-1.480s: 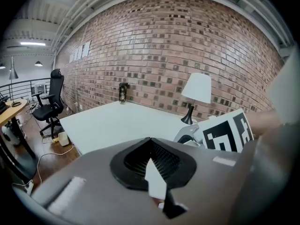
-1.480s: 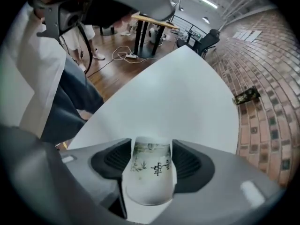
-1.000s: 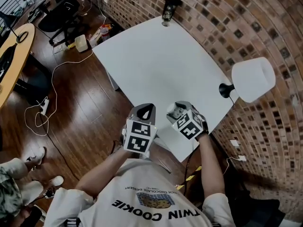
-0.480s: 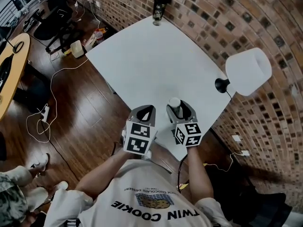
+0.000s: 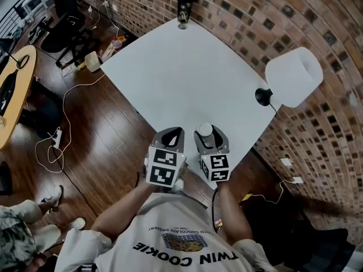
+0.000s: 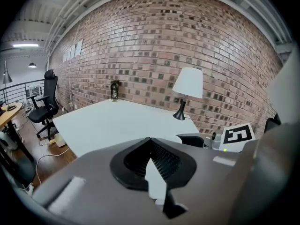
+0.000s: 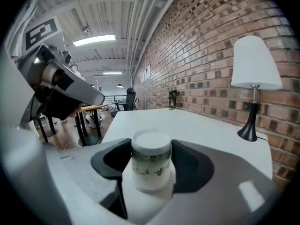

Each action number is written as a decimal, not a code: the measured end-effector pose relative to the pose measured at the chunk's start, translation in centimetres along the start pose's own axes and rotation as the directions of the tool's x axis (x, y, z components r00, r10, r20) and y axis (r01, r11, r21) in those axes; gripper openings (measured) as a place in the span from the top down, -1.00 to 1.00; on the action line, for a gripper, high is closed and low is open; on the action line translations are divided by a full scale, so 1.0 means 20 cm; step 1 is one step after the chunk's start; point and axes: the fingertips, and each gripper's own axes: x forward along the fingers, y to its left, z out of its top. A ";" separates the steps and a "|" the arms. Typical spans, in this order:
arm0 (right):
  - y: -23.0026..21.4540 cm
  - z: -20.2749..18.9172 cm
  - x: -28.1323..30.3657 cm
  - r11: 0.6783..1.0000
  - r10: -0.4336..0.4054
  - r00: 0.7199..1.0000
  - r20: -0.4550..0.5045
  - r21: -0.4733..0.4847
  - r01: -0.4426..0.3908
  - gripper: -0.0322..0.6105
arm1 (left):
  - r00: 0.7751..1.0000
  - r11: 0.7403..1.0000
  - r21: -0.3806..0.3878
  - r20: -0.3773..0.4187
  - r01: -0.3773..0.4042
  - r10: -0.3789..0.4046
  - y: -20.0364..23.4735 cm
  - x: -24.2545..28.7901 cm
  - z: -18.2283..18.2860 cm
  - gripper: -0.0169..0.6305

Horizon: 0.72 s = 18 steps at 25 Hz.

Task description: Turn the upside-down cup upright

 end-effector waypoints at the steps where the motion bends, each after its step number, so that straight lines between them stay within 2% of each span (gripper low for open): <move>1: 0.00 -0.02 0.00 1.000 0.007 1.000 -0.018 0.002 -0.007 0.09 | 1.000 1.000 -0.002 0.001 -0.003 0.003 -0.01 -0.01 -0.01 0.93; 5: 0.00 -0.03 -0.01 0.999 0.030 0.998 -0.048 0.026 -0.029 0.09 | 1.000 1.000 -0.010 0.006 -0.026 0.026 -0.04 -0.03 -0.03 0.93; 11: -0.01 0.04 -0.12 0.997 0.061 0.998 -0.015 0.056 -0.060 0.09 | 0.997 0.997 -0.023 0.025 -0.074 0.074 -0.07 -0.09 -0.06 0.93; 18: 0.10 0.16 -0.34 0.997 0.040 0.999 -0.017 0.059 -0.039 0.10 | 0.995 0.995 -0.026 0.039 -0.093 0.094 -0.11 -0.23 -0.13 0.93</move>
